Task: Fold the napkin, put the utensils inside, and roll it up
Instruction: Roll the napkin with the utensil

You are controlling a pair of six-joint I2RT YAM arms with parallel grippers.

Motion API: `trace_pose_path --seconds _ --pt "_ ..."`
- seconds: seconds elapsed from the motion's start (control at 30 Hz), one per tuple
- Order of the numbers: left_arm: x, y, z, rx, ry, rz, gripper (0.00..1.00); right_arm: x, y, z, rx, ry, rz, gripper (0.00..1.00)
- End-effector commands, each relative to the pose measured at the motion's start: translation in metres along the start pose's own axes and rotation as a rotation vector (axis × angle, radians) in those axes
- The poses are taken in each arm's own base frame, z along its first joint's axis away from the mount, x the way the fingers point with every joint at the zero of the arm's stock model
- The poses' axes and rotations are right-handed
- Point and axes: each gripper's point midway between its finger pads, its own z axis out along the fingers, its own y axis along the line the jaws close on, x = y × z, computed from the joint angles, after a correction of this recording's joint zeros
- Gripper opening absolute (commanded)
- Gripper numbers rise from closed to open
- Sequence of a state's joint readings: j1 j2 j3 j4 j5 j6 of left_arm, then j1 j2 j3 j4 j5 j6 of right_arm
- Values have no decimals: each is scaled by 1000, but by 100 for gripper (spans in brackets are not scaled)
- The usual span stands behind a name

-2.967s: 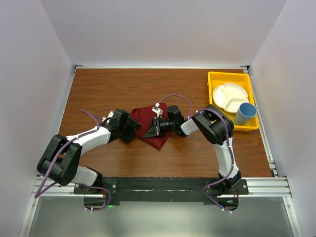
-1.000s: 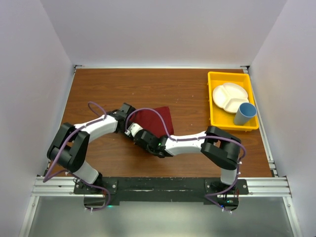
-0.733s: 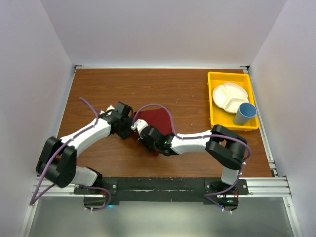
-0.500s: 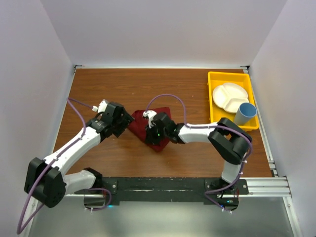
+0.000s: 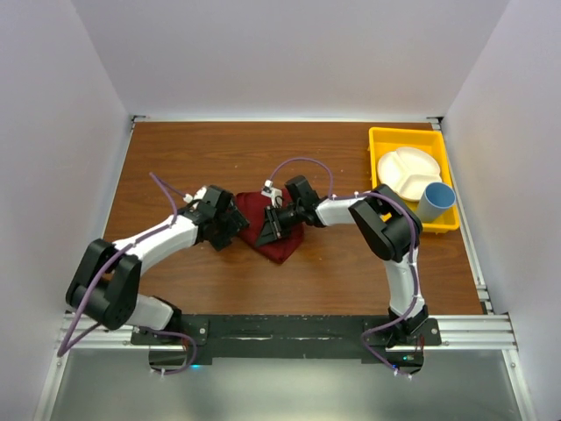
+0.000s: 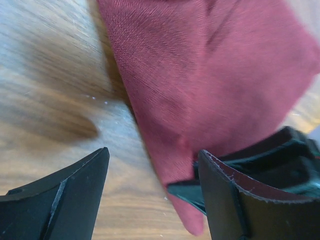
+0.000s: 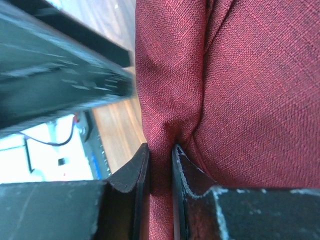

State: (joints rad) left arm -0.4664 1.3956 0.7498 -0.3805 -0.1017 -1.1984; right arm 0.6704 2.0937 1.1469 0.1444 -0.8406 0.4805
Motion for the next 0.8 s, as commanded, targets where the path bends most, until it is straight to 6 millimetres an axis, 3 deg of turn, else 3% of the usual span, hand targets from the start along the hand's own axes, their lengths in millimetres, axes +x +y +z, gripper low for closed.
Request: trace_pose_path --seconds 0.0,0.37,0.5,0.63,0.77 --pt "-3 -20 13 42 11 21 76 48 -32 2 54 156 175 0" --pt "-27 2 31 -125 -99 10 67 44 -29 -8 38 168 149 0" --pt "-31 21 35 -205 -123 30 50 38 -26 -10 38 165 132 0" --pt "-34 30 36 -215 -139 34 39 35 -23 -12 39 160 108 0" --pt "-26 32 43 -196 -102 37 8 34 -24 -18 89 160 74 0"
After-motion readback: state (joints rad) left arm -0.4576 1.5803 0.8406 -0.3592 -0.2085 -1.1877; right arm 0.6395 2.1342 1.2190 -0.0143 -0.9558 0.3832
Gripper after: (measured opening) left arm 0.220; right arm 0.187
